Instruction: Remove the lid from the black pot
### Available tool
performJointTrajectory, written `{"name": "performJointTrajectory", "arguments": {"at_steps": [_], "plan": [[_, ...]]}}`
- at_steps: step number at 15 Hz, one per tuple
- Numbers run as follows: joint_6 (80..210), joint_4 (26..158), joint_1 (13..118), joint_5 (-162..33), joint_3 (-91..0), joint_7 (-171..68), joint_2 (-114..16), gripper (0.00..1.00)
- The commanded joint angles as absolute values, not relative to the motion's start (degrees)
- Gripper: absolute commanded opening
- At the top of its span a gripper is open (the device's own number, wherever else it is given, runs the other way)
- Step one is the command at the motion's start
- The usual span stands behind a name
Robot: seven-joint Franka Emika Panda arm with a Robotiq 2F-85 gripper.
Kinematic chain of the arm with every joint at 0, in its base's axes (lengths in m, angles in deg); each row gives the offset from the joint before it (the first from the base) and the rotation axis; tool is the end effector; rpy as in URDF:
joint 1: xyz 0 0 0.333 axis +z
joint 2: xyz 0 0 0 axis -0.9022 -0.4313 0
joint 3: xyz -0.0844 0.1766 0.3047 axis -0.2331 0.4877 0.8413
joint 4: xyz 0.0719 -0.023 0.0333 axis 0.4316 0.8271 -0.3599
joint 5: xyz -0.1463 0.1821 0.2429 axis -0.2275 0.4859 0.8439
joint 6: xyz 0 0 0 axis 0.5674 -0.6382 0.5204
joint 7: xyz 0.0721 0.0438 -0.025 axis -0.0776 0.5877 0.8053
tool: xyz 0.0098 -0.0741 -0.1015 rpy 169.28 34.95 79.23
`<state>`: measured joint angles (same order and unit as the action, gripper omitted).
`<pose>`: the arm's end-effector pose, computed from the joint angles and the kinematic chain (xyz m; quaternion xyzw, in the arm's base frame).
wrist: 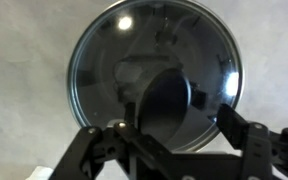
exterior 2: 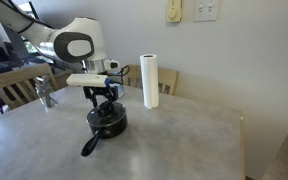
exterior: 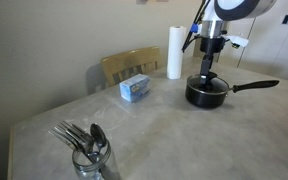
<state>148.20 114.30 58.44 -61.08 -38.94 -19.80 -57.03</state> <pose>0.5849 -0.0344 0.3088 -0.9805 -0.1958 0.0078 0.0177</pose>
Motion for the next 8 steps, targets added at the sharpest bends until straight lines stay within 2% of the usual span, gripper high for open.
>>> {"name": "performJointTrajectory", "arguments": {"at_steps": [1,6,7,8], "plan": [[149.61,114.89,57.41,-60.42,-38.05,-18.21,-56.69,0.54],[149.22,114.76,58.78,-64.15,-39.22,-19.68,-55.36,0.18],[149.04,114.78,59.08,-65.11,-39.36,-19.90,-55.12,0.13],[148.89,114.83,59.46,-66.35,-39.54,-20.09,-54.88,0.13]]}}
